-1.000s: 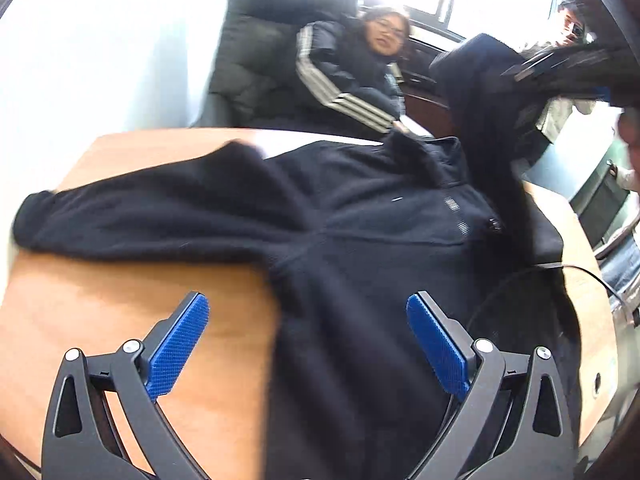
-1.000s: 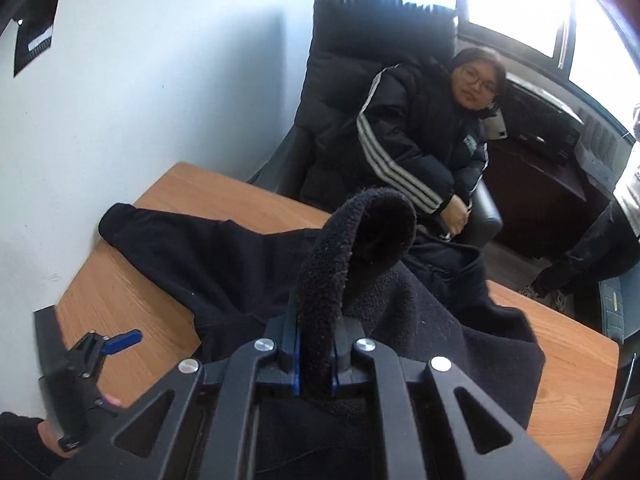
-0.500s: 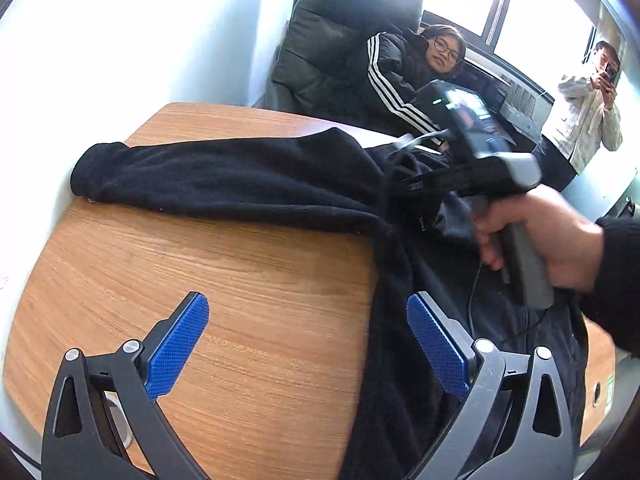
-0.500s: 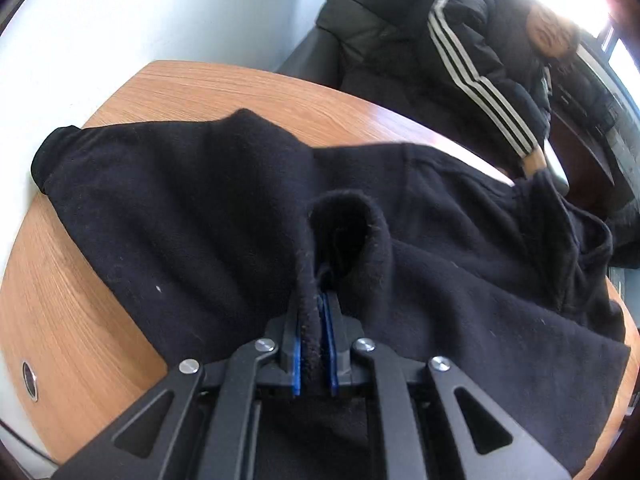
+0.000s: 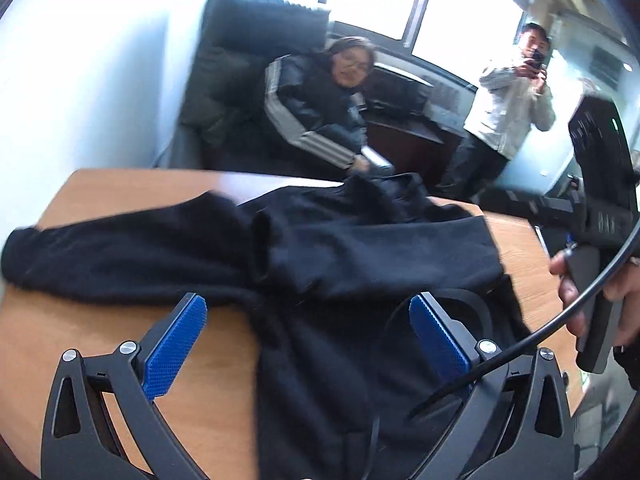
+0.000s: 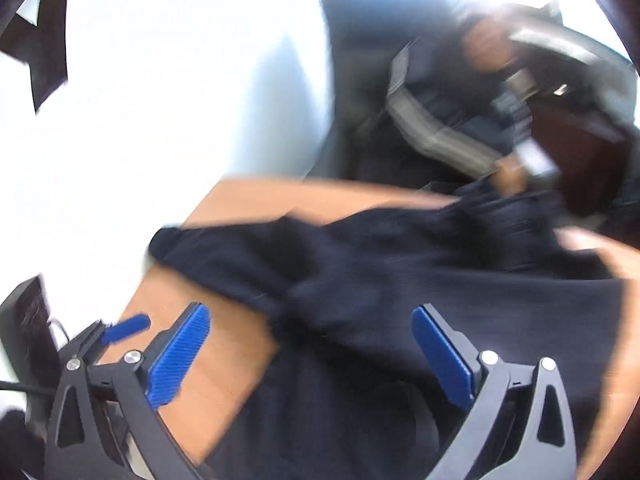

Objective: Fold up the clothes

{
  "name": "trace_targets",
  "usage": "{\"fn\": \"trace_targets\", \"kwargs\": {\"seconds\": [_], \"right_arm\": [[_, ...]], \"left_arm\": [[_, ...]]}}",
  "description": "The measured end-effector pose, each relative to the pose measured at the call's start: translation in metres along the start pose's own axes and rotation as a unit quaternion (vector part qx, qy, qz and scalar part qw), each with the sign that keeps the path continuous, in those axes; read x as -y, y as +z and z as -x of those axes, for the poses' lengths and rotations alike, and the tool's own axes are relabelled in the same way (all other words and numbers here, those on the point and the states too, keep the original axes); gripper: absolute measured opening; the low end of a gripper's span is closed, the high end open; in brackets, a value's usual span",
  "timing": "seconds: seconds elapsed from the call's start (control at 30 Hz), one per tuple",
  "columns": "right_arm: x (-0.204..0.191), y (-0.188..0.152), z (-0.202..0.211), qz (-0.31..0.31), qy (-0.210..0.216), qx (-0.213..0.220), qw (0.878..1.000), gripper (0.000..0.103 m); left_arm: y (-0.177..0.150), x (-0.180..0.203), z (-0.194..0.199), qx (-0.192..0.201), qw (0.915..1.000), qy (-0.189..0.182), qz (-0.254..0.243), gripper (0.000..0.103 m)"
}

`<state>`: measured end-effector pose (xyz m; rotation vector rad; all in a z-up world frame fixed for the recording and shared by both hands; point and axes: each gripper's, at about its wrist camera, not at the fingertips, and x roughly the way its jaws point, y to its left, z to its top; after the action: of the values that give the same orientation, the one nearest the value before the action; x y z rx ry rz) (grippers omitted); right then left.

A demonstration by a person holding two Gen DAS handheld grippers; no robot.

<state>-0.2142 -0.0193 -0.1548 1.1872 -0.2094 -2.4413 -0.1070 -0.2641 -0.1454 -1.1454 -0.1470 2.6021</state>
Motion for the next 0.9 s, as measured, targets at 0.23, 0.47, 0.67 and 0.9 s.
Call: {"fn": "trace_targets", "kwargs": {"seconds": [0.23, 0.47, 0.67, 0.9], "right_arm": [[0.129, -0.061, 0.006, 0.054, -0.150, -0.050, 0.986, 0.103], [0.172, -0.117, -0.041, 0.063, -0.149, -0.088, 0.983, 0.083], [0.196, -0.146, -0.018, 0.032, -0.192, -0.087, 0.977, 0.078], [0.197, -0.139, 0.024, 0.008, -0.179, -0.059, 0.982, 0.094]], "left_arm": [[0.025, 0.057, -0.096, -0.041, 0.9939, -0.067, -0.078, 0.103], [0.001, 0.033, -0.198, -0.150, 0.9856, -0.050, -0.060, 0.103], [-0.025, 0.030, -0.201, -0.163, 0.9834, -0.018, -0.078, 0.102], [-0.047, 0.036, -0.170, -0.167, 0.9831, -0.024, -0.070, 0.103]]}}
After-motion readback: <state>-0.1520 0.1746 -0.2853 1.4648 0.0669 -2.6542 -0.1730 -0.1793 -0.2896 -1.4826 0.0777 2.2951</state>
